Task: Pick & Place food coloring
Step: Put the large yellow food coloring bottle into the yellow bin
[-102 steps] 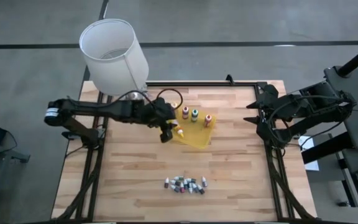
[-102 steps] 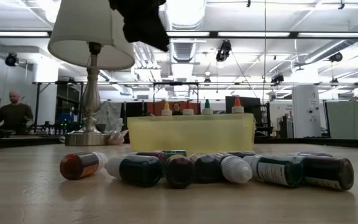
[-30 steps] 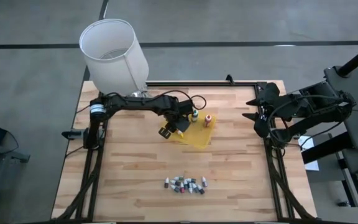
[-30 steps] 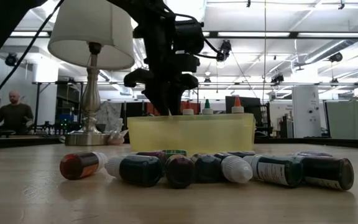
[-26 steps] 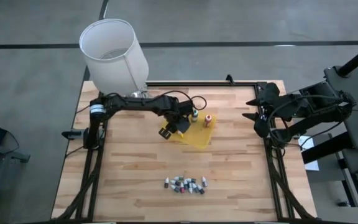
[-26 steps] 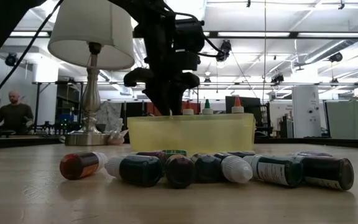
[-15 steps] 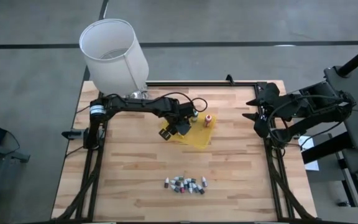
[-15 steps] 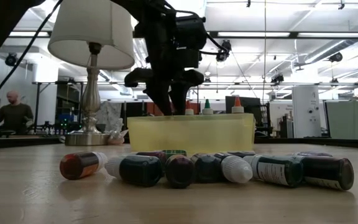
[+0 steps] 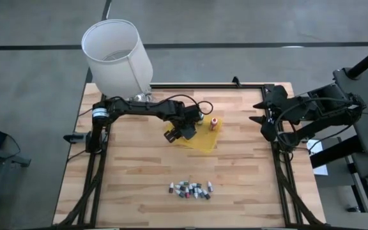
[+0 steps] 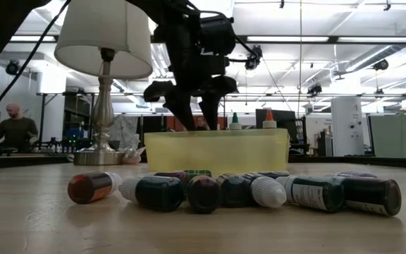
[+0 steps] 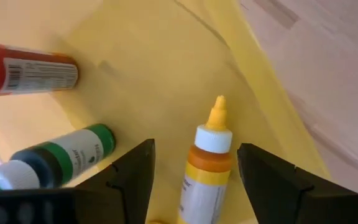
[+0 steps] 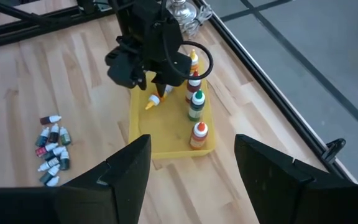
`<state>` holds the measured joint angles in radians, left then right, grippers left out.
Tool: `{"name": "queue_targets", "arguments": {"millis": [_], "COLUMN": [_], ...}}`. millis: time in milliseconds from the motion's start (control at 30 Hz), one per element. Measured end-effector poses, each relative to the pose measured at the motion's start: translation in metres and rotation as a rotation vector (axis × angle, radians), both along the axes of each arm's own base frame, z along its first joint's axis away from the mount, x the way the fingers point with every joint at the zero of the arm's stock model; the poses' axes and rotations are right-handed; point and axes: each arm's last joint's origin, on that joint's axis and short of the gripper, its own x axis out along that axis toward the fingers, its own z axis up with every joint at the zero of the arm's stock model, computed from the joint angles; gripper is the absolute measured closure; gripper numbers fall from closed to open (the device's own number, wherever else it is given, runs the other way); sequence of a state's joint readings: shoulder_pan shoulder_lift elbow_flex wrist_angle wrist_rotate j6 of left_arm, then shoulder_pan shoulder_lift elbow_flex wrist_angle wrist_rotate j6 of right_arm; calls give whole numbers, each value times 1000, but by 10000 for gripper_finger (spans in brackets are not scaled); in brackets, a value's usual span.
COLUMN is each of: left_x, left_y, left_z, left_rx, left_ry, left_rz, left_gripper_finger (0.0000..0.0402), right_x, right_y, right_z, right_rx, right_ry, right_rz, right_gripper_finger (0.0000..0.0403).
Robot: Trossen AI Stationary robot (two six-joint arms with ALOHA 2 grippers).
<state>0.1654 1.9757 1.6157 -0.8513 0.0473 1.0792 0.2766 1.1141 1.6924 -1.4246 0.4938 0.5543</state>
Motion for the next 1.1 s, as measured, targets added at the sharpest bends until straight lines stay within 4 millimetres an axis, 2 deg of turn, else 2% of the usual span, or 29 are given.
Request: {"name": "queue_targets", "arguments": {"millis": [600,900,1100], "left_x": [13,14,14], "left_y": [2,3,3], "left_z": [-48,-51,-52], "left_rx": [1,42,45], "left_ry": [103,115,118], "left_rz": [-43,-64,-64], "left_gripper_finger": [200,201,222], "right_x": [-1,-1,-1], "right_y": [0,0,0], "right_z": [-1,-1,-1], "right_rx": [15,14,14], "right_ry": [10,10,9], "right_rz": [-12,-12,-12], "right_gripper_finger": [179,179,179]}}
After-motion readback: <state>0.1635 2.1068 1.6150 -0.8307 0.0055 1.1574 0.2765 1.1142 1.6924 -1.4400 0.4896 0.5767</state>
